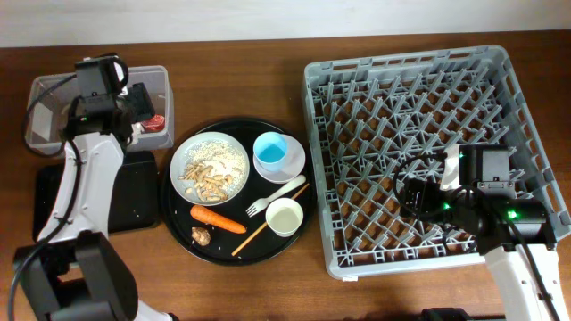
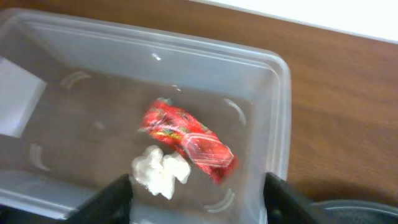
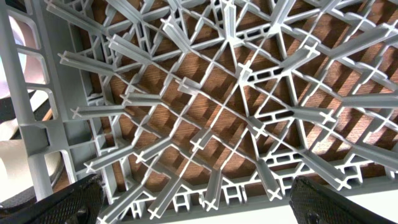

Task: Sort waste into correct bins and load items into the dishwasher rack
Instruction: 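Grasp the red snack wrapper with the left gripper, drop it in the bin, then grasp the blue cup with the left gripper and lift it toward the rack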

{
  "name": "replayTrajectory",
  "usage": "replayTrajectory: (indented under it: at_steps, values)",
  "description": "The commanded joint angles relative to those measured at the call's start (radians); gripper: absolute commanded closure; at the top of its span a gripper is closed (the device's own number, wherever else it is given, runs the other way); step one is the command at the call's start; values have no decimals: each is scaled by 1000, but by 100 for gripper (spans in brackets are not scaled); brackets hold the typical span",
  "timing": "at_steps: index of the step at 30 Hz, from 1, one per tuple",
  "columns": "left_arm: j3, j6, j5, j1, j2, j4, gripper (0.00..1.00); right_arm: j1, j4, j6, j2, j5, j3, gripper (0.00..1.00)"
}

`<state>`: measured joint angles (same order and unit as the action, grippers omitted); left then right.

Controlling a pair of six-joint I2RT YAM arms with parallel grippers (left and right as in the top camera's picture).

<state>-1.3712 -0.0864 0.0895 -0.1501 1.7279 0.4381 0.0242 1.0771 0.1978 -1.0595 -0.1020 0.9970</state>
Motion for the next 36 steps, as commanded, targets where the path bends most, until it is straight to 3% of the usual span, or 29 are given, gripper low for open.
replayTrajectory:
  at_steps: [1, 3, 8, 14, 16, 19, 23, 26, 29, 30, 33, 35, 36]
  values:
    - [-13, 4, -362, 42, -82, 103, 47, -5, 1, -9, -1, 9, 19, 1]
    - [-13, 3, -452, 127, -75, 195, 47, -5, 2, -9, -1, 9, 19, 1]
    - [-11, -74, -451, 363, 16, 241, 47, -5, 8, -9, -1, 9, 19, 1]
    - [-11, -108, -398, 442, 154, 228, 51, -5, 13, -9, -1, 9, 19, 1]
    - [-11, -108, -381, 442, 172, 229, 62, -5, 13, -9, -1, 9, 19, 1]
    - [-11, -108, -390, 442, 173, 230, 97, -5, 13, -9, -1, 9, 19, 1]
    - [-25, -107, -389, 430, 147, 248, 100, -5, 24, -9, -1, 9, 19, 1]
    - [-72, -107, -407, 355, 55, 342, 100, -5, 36, -9, -1, 9, 19, 1]
    - [-84, -107, -768, 239, -47, 359, 100, -4, -10, -10, -4, -31, 19, 1]
    - [-84, -106, -907, 219, -51, 356, 100, -5, -56, -45, -10, -127, 19, 1]
    - [-83, -77, -1319, 227, -41, 294, 100, -5, -244, -271, -71, -620, 19, 1]
    - [-83, -77, -1460, 255, -41, 242, 100, -5, -339, -352, -134, -911, 19, 1]
    - [-83, -77, -1461, 265, -41, 241, 100, -5, -369, -370, -154, -1003, 19, 1]
